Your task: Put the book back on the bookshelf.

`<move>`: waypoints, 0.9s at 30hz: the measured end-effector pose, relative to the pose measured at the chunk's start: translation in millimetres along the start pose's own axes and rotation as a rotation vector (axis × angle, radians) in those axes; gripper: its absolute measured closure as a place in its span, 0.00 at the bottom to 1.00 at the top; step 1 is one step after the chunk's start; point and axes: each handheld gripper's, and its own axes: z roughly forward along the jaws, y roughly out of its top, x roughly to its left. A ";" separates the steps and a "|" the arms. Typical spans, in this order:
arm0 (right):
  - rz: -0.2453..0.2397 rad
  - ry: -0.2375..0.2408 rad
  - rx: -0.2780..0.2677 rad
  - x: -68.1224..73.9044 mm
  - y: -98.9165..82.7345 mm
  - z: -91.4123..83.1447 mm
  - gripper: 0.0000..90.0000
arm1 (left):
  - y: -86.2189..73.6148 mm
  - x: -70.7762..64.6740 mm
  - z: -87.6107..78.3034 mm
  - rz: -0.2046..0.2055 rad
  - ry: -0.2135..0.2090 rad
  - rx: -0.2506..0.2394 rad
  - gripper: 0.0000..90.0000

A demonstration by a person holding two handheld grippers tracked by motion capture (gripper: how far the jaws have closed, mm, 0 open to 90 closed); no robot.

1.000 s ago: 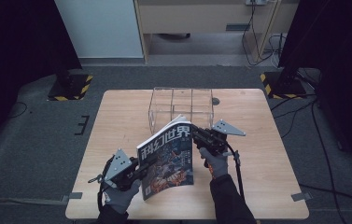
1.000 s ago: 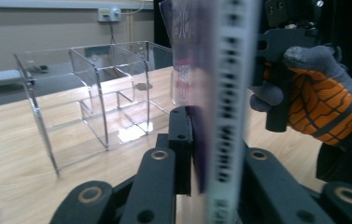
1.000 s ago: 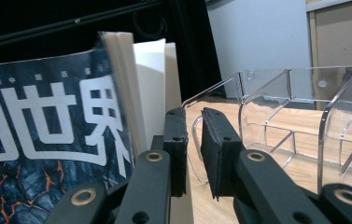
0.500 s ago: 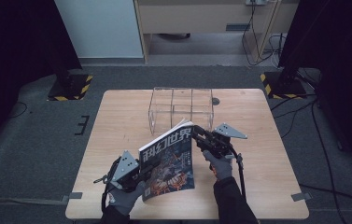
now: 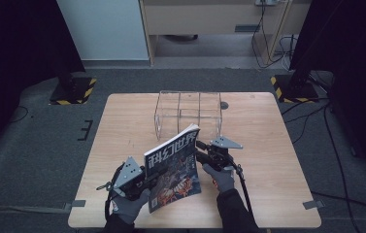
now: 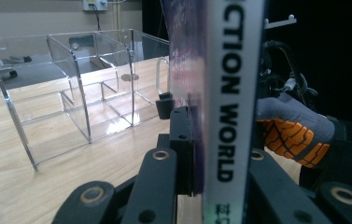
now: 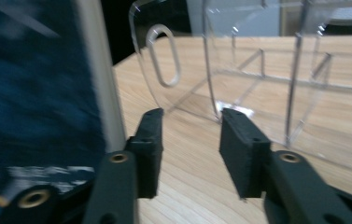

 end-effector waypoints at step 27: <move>-0.011 0.055 -0.060 7.3 23.8 -8.9 0.77 | -5.7 -5.6 2.2 0.017 0.011 -0.031 0.89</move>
